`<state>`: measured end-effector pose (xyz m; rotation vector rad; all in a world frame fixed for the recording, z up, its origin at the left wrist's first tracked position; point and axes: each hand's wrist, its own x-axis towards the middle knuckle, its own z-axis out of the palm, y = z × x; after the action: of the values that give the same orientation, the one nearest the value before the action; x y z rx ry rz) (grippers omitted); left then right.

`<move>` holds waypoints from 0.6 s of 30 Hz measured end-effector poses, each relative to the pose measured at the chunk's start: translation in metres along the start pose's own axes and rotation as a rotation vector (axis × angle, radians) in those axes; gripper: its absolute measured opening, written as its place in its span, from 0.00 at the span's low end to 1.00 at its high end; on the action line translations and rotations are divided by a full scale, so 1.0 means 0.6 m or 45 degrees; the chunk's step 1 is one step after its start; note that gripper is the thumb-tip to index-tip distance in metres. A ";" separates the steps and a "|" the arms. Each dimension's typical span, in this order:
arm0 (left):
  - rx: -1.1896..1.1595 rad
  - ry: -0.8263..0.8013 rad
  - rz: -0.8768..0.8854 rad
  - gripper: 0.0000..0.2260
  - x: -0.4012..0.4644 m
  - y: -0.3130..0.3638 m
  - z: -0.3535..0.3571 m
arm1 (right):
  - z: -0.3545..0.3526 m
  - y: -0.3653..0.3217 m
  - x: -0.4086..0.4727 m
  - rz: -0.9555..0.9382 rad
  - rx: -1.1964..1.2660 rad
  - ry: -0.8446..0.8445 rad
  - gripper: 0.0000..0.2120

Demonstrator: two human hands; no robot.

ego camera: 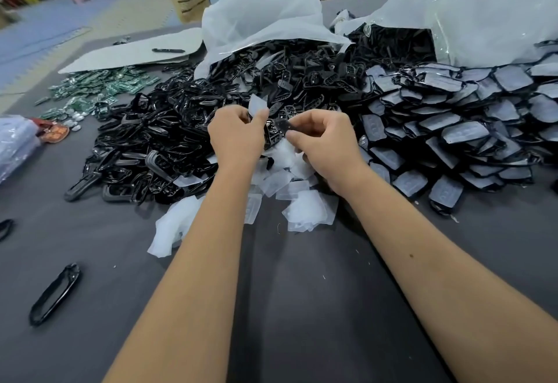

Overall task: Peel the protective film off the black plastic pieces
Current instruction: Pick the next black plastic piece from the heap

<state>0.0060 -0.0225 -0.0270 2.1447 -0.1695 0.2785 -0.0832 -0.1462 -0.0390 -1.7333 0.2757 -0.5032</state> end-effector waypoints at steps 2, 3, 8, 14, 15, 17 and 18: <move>-0.126 -0.022 -0.129 0.18 -0.008 -0.007 -0.009 | 0.003 0.002 -0.008 0.021 0.057 -0.040 0.06; -0.162 -0.025 -0.174 0.18 -0.011 -0.011 -0.014 | 0.003 0.002 -0.011 0.037 0.098 -0.068 0.06; -0.287 0.187 -0.259 0.14 -0.018 -0.030 -0.036 | 0.002 0.003 -0.017 0.022 0.285 -0.098 0.04; -0.424 0.183 -0.227 0.12 -0.047 -0.041 -0.040 | 0.000 0.009 -0.018 0.004 0.345 -0.113 0.04; -0.428 0.160 -0.212 0.10 -0.054 -0.041 -0.037 | -0.001 0.009 -0.019 -0.001 0.336 -0.130 0.04; -0.472 0.099 -0.194 0.09 -0.065 -0.041 -0.031 | -0.001 0.010 -0.020 -0.018 0.313 -0.166 0.03; -0.518 0.063 -0.184 0.08 -0.070 -0.041 -0.028 | 0.000 0.010 -0.021 -0.025 0.305 -0.185 0.03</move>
<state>-0.0312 0.0058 -0.0488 1.7352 -0.0367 0.1932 -0.0938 -0.1419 -0.0470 -1.5313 0.0901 -0.4046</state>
